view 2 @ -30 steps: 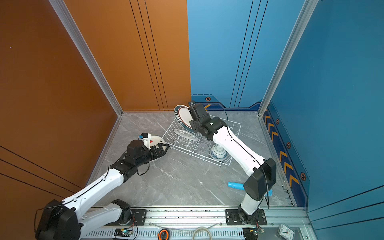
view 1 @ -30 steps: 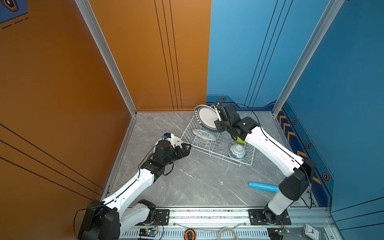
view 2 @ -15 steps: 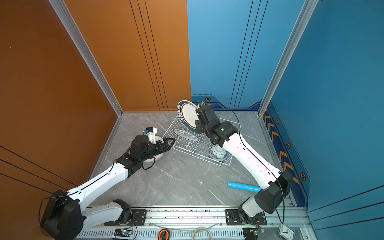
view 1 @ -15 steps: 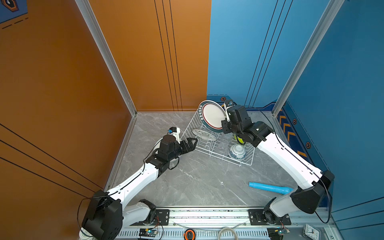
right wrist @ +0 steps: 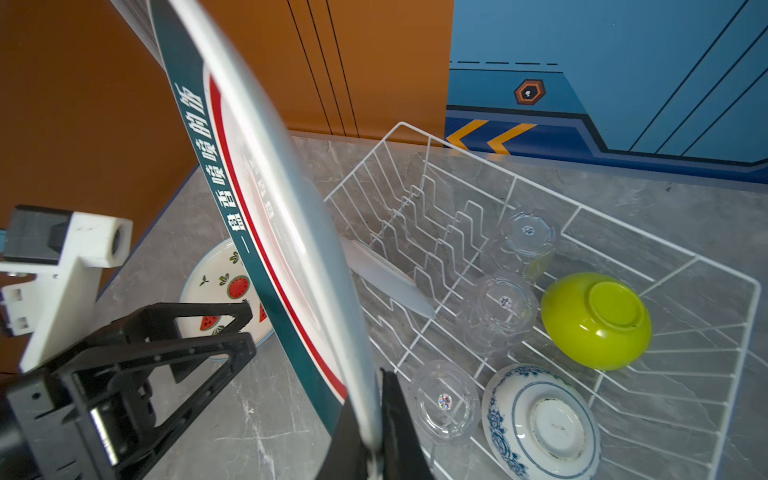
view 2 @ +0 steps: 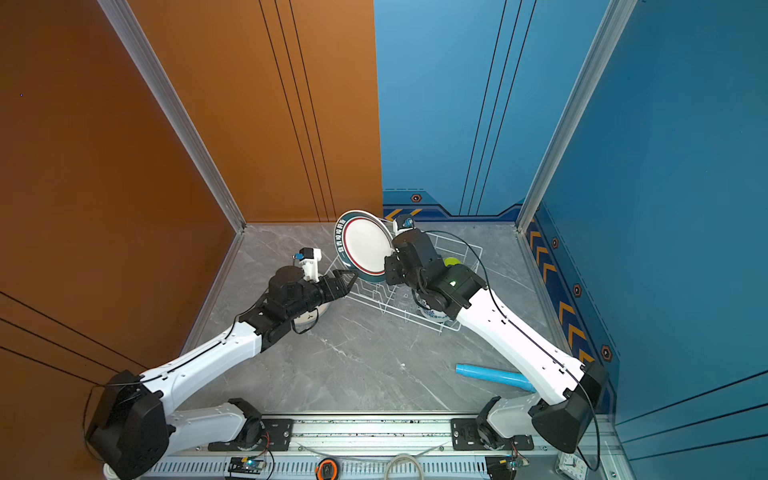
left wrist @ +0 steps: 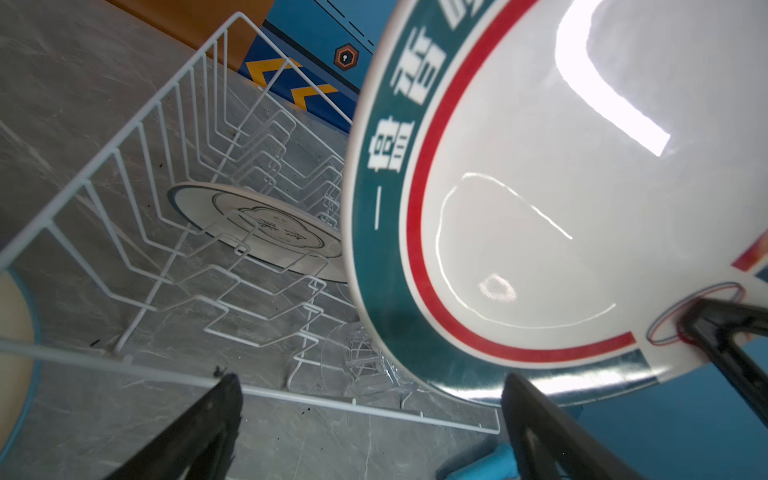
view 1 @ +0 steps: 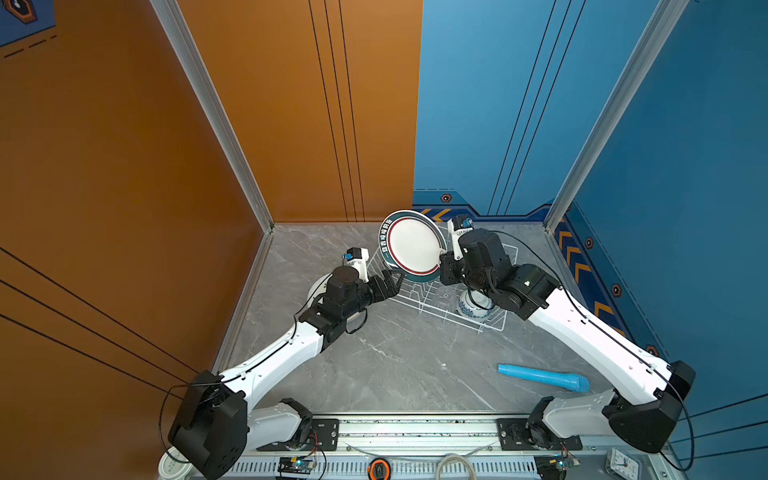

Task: Unload the mixed dishes from the dish rack
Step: 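Raise the green-rimmed plate while the left gripper reaches and closes on its rim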

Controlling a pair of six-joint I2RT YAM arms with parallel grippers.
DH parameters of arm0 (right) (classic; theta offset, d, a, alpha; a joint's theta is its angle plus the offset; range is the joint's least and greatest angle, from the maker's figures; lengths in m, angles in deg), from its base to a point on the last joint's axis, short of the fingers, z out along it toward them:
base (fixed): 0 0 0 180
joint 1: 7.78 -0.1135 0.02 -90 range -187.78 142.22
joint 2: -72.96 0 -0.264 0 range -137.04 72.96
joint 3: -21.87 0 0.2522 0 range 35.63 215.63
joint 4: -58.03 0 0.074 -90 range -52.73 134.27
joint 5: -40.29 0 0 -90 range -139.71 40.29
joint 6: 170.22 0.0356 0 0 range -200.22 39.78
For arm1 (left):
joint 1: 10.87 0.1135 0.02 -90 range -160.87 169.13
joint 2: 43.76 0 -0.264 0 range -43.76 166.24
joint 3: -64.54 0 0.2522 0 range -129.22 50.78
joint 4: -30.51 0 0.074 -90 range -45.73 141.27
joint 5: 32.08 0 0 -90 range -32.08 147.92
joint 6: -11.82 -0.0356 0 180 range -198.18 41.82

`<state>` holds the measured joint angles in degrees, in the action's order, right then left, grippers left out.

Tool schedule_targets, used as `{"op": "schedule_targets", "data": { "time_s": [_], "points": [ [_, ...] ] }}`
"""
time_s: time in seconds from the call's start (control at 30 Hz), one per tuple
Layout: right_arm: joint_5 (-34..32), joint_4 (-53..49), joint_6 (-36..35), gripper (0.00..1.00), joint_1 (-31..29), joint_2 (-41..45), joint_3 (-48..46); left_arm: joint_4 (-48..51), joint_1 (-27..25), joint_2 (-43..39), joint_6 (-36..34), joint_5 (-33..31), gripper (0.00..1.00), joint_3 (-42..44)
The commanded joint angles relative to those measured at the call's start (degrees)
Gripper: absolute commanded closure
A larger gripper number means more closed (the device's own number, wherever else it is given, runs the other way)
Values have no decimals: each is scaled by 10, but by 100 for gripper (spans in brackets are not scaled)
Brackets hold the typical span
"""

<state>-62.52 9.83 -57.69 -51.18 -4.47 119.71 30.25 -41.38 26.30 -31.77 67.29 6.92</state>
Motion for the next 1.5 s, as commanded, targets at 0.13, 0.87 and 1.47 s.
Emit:
{"op": "schedule_targets", "data": {
  "time_s": [0.13,0.87,1.47],
  "points": [
    [38,69,59,100,-4,43,-29,-38,-7,-35,4,-42,2,4],
    [173,101,105,100,25,35,-50,-68,1,-53,-13,19,32,12],
    [213,101,103,100,63,40,-76,-99,14,-72,-10,38,71,29]
  ]
}}
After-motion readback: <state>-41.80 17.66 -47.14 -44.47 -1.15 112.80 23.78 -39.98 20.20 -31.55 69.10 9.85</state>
